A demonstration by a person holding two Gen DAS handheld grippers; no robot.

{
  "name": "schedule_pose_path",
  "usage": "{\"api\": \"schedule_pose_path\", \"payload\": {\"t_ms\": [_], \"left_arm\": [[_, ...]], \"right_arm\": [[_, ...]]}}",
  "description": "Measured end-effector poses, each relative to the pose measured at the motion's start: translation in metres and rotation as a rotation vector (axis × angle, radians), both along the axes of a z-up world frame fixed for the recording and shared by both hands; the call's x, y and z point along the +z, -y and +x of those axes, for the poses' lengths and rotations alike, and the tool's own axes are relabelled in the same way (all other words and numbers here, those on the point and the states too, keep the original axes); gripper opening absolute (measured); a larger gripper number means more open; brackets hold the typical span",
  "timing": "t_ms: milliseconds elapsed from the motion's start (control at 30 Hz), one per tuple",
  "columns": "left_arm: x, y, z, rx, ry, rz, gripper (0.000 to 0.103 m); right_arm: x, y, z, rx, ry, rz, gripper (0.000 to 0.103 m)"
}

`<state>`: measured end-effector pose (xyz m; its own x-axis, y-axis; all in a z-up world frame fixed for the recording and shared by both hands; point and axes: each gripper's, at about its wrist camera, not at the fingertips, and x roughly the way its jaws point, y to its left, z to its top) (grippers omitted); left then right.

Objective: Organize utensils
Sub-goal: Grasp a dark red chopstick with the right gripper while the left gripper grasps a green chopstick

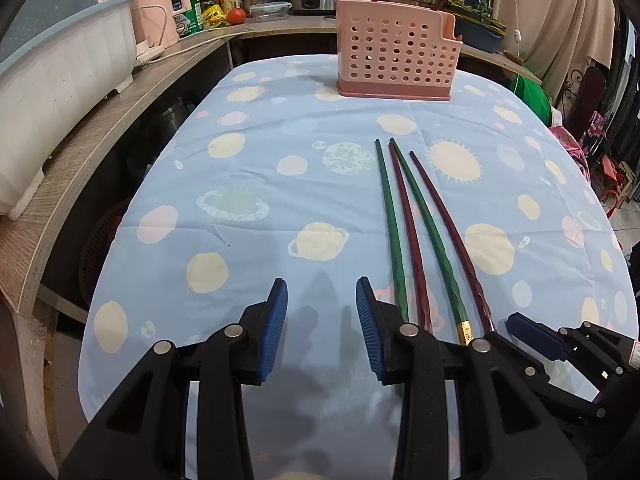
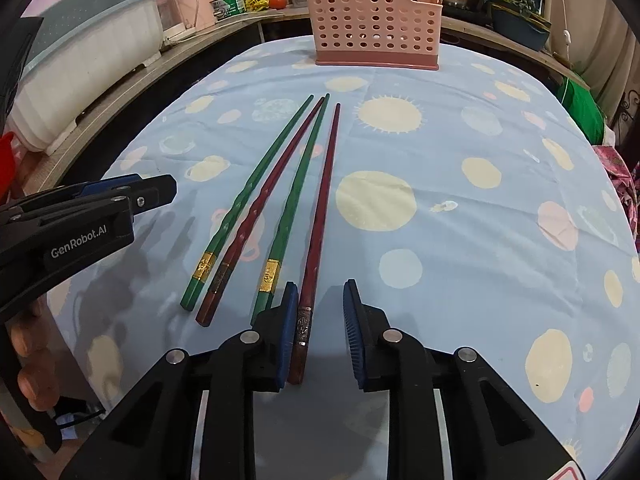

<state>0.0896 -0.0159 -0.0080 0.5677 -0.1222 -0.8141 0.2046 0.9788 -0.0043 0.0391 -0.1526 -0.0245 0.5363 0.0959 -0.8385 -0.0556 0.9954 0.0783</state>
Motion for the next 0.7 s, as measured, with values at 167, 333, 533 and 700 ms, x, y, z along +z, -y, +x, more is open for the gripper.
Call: {"api": "schedule_pose_path", "payload": {"t_ms": [167,333,533,700], "left_arm": [[-0.004,0.0,-0.002,-0.004,-0.014,-0.002,0.034],[-0.005,0.003,-0.005,-0.018,-0.027,-0.014,0.039],[-0.007,0.009,-0.011,-0.044,-0.037,-0.027,0.046],[-0.013,0.017,-0.013,-0.063,-0.054,-0.026,0.047]], "right_arm": [[-0.001,0.0,-0.002,-0.004,0.013,-0.028,0.013],[-0.001,0.009,-0.002,-0.029,0.011,-0.006,0.007],[-0.001,0.016,-0.004,-0.055,0.011,0.001,0.007],[-0.001,0.021,-0.005,-0.07,0.008,0.017,0.007]]}}
